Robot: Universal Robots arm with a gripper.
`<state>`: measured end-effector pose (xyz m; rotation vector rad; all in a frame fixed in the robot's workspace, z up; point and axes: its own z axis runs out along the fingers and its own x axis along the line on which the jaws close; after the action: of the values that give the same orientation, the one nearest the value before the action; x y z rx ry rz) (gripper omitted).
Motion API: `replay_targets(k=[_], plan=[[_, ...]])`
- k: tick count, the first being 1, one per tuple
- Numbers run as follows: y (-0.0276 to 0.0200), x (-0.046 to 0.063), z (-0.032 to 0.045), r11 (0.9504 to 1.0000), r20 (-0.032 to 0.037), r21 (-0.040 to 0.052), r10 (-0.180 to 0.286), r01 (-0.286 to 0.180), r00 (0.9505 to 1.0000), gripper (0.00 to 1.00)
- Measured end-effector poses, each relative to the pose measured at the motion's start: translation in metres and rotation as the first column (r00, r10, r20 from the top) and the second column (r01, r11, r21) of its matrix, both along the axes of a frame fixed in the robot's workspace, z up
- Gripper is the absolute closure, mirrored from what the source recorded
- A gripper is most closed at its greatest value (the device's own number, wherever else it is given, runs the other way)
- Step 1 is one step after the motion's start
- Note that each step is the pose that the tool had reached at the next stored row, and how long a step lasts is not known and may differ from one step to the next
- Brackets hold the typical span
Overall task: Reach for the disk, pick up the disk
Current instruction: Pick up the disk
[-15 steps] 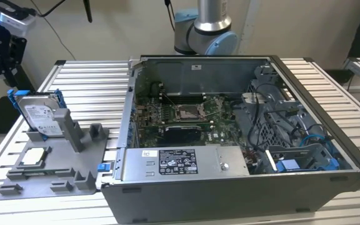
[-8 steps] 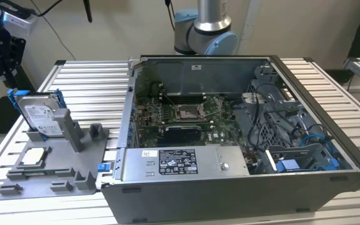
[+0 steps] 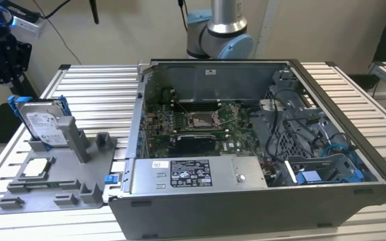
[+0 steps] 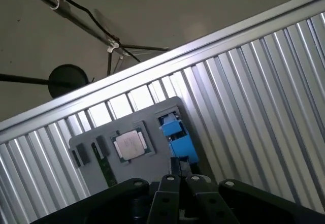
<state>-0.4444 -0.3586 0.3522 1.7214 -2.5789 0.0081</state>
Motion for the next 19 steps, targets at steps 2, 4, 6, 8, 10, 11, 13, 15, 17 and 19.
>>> replay_targets(k=[2,4,6,8,10,11,13,15,17,19], plan=[[0.0009,-0.0003,-0.0005,0.9997,0.0004,0.0000,0.023,-0.023,0.9997,1.00],[0.0013,-0.0003,-0.0004,0.9984,0.0001,-0.0001,0.057,-0.057,0.9984,1.00],[0.0014,-0.0003,-0.0006,0.9955,0.0004,0.0000,0.095,-0.095,0.9955,1.00],[0.0014,-0.0002,-0.0006,0.9914,0.0004,0.0000,0.131,-0.131,0.9914,1.00],[0.0015,-0.0002,-0.0006,0.9859,0.0005,0.0000,0.167,-0.167,0.9859,1.00],[0.0015,-0.0003,-0.0005,0.9839,0.0001,0.0001,0.179,-0.179,0.9839,1.00],[0.0015,-0.0003,-0.0005,0.9838,0.0002,0.0001,0.179,-0.179,0.9838,1.00],[0.0015,-0.0003,-0.0005,0.9838,0.0003,0.0003,0.179,-0.179,0.9838,1.00],[0.0015,-0.0004,-0.0005,0.9838,0.0004,0.0006,0.179,-0.179,0.9838,0.00],[0.0015,-0.0004,-0.0005,0.9837,0.0004,0.0008,0.180,-0.180,0.9837,0.00]])
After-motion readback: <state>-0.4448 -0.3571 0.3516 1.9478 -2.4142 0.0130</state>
